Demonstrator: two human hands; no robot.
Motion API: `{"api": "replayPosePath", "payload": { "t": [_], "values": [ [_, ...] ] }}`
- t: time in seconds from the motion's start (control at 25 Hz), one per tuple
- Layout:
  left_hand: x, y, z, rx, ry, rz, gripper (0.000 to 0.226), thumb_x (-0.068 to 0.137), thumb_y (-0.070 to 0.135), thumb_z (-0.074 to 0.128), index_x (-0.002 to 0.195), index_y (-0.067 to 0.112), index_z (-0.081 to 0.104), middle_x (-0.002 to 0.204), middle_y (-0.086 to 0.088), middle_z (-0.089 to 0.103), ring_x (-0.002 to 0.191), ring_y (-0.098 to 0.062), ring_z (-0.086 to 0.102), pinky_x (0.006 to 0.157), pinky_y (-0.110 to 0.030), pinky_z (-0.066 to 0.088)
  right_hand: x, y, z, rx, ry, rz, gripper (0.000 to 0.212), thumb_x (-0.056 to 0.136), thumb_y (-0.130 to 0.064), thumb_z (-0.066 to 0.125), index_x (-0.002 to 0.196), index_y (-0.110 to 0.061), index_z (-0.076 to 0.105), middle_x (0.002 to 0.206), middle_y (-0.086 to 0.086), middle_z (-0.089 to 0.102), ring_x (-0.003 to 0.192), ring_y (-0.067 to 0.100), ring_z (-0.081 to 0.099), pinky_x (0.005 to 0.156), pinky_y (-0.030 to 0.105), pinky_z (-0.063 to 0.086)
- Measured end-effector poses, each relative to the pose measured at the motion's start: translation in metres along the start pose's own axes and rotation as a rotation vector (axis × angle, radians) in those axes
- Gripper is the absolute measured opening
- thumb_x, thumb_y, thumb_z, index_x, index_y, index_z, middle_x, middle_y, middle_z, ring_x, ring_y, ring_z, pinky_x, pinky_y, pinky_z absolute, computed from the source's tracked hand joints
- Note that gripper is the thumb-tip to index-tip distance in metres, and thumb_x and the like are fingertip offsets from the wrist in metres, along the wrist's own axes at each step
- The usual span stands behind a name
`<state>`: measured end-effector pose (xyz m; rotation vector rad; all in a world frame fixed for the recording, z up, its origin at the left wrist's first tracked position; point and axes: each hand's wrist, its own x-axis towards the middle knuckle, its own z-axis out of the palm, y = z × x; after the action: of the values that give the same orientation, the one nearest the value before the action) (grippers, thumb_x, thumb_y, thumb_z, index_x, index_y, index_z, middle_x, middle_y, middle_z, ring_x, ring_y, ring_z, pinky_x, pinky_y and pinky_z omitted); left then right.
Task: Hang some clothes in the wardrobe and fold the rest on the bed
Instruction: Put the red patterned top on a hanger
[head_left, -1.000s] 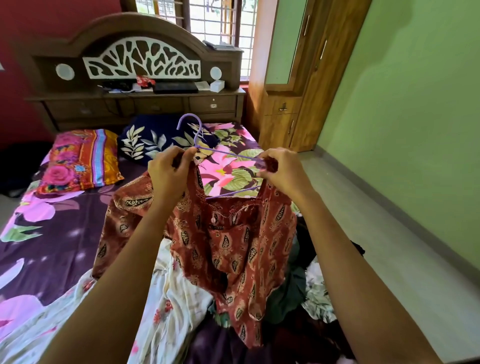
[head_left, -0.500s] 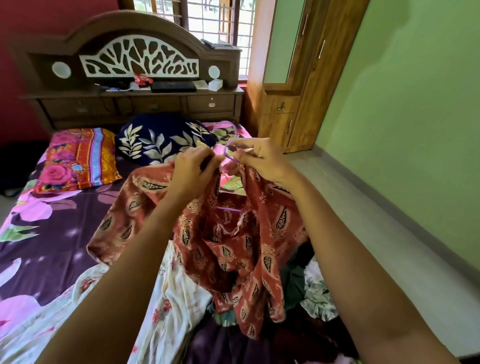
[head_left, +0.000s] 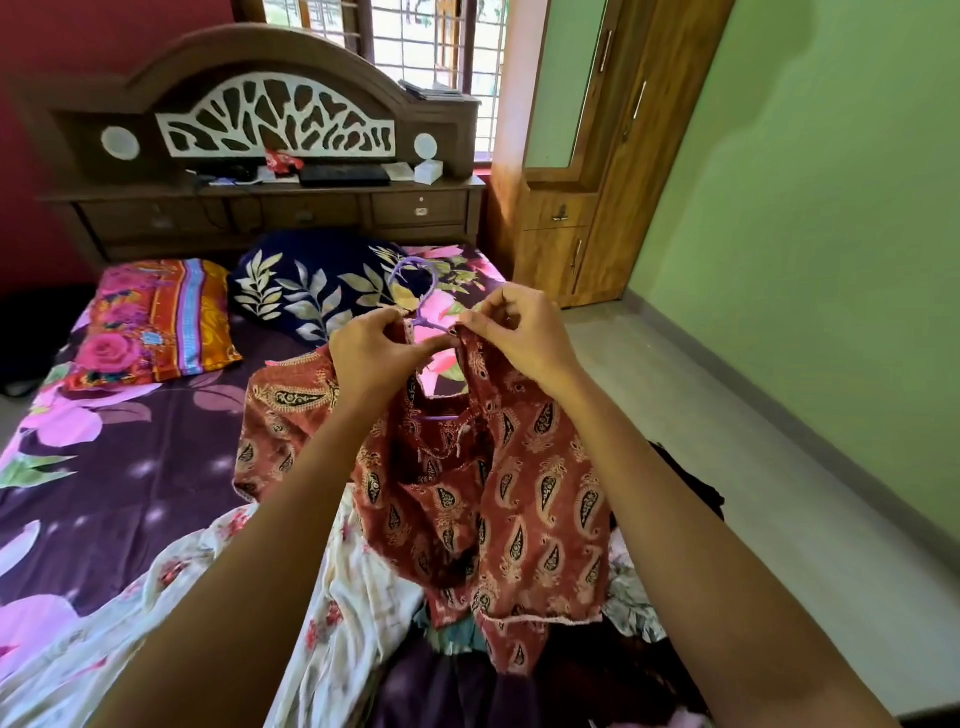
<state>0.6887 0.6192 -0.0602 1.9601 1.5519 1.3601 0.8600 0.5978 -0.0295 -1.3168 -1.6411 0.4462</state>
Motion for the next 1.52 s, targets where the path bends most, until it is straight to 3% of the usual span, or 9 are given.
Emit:
{"api": "replayPosePath", "payload": {
  "t": [0.08,0.2,0.4,0.6,0.84,1.0,1.24,1.4,1.52],
  "values": [
    [0.002,-0.002,-0.004,-0.013,0.012,-0.031,0.063,0.057,0.06,0.077,0.051,0.017,0.031,0.047,0.005,0.035,0.047,-0.009,0.029,0.052,-0.03,0.025,-0.007,0.0,-0.007,-0.065,-0.02,-0.062,0.022,0.077,-0.025,0.078,0.08,-0.007,0.065,0.078,0.001,0.067,0.07,0.003,0.059,0.065,0.016,0.047],
    [0.002,-0.001,-0.003,0.014,0.037,-0.042,0.063,0.057,0.063,0.075,0.05,0.019,0.03,0.046,0.006,0.035,0.046,-0.008,0.029,0.05,-0.028,0.024,-0.02,0.0,-0.002,-0.467,-0.07,-0.143,0.033,0.072,-0.037,0.078,0.086,-0.011,0.064,0.085,0.001,0.065,0.082,0.016,0.055,0.072,0.028,0.042],
    [0.001,-0.007,0.001,0.09,0.082,-0.058,0.062,0.061,0.064,0.074,0.051,0.02,0.032,0.047,0.009,0.037,0.046,-0.008,0.032,0.061,-0.034,0.035,-0.02,-0.015,-0.012,-0.767,-0.138,-0.15,0.016,0.082,-0.005,0.055,0.097,-0.005,0.061,0.09,0.01,0.064,0.08,0.023,0.059,0.06,0.025,0.035],
    [0.004,-0.002,-0.01,0.092,0.137,-0.059,0.063,0.066,0.056,0.076,0.05,0.023,0.025,0.046,0.01,0.031,0.044,-0.004,0.026,0.058,-0.027,0.024,-0.002,-0.009,-0.049,-0.563,-0.027,0.126,0.025,0.082,0.009,0.05,0.1,-0.002,0.064,0.094,0.013,0.064,0.086,0.025,0.061,0.059,0.023,0.035],
    [0.004,-0.011,-0.015,0.111,0.141,-0.111,0.06,0.069,0.063,0.067,0.051,0.022,0.028,0.048,0.008,0.034,0.046,-0.011,0.033,0.06,-0.031,0.029,0.003,0.01,-0.093,-0.26,0.175,0.365,0.018,0.089,0.0,0.057,0.103,-0.005,0.067,0.096,0.008,0.066,0.082,0.017,0.058,0.072,0.029,0.049],
    [0.003,-0.013,-0.011,0.13,0.112,-0.071,0.051,0.072,0.059,0.062,0.053,0.02,0.035,0.051,0.01,0.037,0.056,-0.018,0.044,0.07,-0.037,0.041,-0.003,0.016,-0.099,-0.145,0.165,0.394,0.016,0.088,-0.002,0.062,0.102,-0.008,0.068,0.091,0.002,0.064,0.081,0.012,0.059,0.069,0.023,0.047],
    [-0.002,-0.002,0.002,0.238,0.06,0.021,0.05,0.072,0.059,0.049,0.067,0.01,0.052,0.064,-0.003,0.051,0.068,-0.023,0.048,0.071,-0.034,0.03,-0.003,0.011,-0.082,-0.042,0.084,0.297,0.014,0.089,0.0,0.059,0.097,-0.009,0.065,0.084,0.002,0.064,0.07,0.006,0.058,0.055,0.013,0.045],
    [-0.003,0.003,0.006,0.06,0.033,-0.063,0.05,0.08,0.06,0.054,0.069,0.01,0.054,0.061,0.005,0.051,0.066,-0.02,0.052,0.079,-0.038,0.041,-0.004,0.009,-0.073,-0.243,-0.103,0.181,0.02,0.083,-0.001,0.067,0.1,-0.01,0.066,0.101,0.005,0.067,0.088,0.014,0.063,0.075,0.025,0.054],
    [-0.002,0.001,0.004,-0.095,0.036,-0.101,0.044,0.084,0.047,0.064,0.063,0.011,0.049,0.054,0.008,0.043,0.054,-0.012,0.042,0.061,-0.031,0.036,-0.009,0.013,-0.075,-0.43,-0.155,0.178,0.026,0.083,0.005,0.064,0.105,-0.008,0.066,0.102,0.002,0.062,0.091,0.011,0.056,0.071,0.021,0.045]
  ]
}}
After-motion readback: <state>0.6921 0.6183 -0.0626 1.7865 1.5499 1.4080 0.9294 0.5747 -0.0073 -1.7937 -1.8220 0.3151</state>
